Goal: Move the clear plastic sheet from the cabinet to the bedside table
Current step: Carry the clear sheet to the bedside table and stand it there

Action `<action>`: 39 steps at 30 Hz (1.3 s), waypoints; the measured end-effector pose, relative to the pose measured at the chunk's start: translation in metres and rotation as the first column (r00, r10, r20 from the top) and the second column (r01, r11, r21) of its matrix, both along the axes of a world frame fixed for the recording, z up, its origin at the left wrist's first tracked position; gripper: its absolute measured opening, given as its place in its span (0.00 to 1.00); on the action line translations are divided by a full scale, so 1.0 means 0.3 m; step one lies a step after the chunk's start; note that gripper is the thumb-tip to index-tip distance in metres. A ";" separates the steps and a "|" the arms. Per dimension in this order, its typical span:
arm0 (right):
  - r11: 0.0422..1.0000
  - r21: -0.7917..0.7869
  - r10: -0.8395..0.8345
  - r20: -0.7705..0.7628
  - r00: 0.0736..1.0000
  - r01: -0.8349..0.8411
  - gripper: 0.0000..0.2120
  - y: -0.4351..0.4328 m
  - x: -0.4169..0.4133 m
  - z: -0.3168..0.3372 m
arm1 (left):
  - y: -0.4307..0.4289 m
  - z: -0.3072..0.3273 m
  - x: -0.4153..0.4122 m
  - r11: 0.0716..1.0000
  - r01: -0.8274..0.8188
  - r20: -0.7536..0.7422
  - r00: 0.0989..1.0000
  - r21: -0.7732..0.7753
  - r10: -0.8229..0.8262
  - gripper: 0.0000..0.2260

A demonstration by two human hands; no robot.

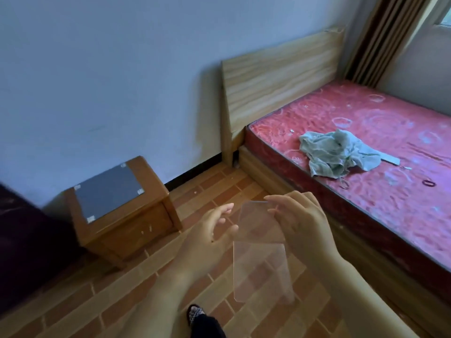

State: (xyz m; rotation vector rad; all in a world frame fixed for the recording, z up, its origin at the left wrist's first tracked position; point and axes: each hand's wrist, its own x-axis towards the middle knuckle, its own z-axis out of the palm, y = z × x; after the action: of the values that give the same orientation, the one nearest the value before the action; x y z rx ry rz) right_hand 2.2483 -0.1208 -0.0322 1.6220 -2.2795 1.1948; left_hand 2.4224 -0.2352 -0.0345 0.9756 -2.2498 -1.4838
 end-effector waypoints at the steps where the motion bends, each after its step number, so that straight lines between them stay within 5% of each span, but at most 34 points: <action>1: 1.000 0.000 0.015 -0.003 1.000 -0.015 0.12 -0.072 -0.002 -0.004 | -0.062 0.003 0.002 1.000 -0.010 0.001 1.000 -0.002 0.010 0.21; 27: 0.903 0.029 0.429 -0.027 0.903 -0.429 0.10 -1.572 0.137 -0.051 | -1.293 -0.020 0.246 0.934 -0.350 0.117 0.927 -0.068 0.355 0.18; 39: 0.903 0.069 0.425 0.004 0.905 -0.424 0.11 -2.106 0.086 -0.092 | -1.791 -0.058 0.184 0.926 -0.377 0.133 0.917 -0.024 0.376 0.19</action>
State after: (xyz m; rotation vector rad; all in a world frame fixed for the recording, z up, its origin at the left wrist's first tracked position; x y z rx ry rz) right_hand 2.2740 -0.7527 -0.0599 2.2278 -2.0372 1.1859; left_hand 2.4775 -0.7725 -0.0518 1.4543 -1.9925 -1.2819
